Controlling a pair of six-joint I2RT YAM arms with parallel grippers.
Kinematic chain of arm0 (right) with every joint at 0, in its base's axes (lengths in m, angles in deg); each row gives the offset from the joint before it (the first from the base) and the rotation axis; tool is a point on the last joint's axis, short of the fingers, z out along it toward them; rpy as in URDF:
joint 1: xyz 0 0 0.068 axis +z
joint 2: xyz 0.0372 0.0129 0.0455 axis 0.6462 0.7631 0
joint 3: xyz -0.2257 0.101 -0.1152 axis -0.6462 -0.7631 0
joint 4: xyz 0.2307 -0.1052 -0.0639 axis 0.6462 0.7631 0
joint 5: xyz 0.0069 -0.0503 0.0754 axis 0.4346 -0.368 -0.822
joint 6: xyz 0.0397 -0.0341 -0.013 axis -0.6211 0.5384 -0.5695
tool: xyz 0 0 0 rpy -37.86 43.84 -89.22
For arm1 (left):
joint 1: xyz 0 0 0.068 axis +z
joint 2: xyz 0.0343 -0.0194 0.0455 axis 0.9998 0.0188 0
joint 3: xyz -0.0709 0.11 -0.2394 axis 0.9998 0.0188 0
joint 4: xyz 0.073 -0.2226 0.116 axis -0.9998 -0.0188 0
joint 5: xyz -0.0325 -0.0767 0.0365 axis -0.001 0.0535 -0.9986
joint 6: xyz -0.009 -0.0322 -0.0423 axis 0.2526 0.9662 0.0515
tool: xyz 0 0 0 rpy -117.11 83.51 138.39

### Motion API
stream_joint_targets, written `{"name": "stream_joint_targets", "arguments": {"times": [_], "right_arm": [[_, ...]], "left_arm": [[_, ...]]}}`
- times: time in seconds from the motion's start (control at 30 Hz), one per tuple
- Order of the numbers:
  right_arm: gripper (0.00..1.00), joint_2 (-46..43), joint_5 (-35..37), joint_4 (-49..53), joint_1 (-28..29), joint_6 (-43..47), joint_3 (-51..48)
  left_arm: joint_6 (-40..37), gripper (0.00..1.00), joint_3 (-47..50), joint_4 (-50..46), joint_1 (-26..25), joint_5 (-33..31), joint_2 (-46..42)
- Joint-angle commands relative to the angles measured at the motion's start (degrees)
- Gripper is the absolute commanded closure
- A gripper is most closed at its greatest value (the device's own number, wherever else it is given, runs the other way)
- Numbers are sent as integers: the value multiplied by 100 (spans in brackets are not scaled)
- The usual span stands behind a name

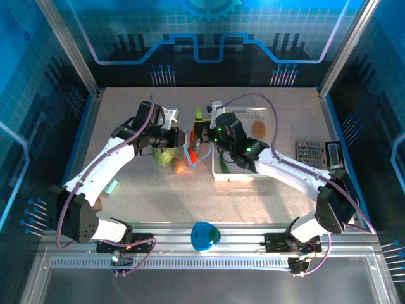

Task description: Place the food in the zip-top bag and seal the zipper

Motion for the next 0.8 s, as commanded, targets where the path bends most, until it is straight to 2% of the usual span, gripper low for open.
{"name": "stream_joint_targets", "arguments": {"times": [0.0, 0.13, 0.27, 0.43, 0.67, 0.77], "right_arm": [[87, 244, 29, -3, 47, -153, 208], [88, 551, 99, -79, 158, -436, 195], [88, 616, 461, 232, 292, -519, 247], [84, 672, 352, 596, 295, -610, 247], [66, 1031, 7, 1721, 269, -458, 866], [63, 1236, -193, 2052, 253, -320, 1163]], "left_arm": [[-15, 84, -162, -85, 77, 119, -93], [-5, 83, -217, -95, 76, 149, -87], [-14, 83, -249, -106, 77, 137, -112], [-9, 83, -294, -62, 78, 137, -139], [3, 83, -409, -53, 77, 159, -95], [6, 83, -431, -44, 78, 176, -104]]}}
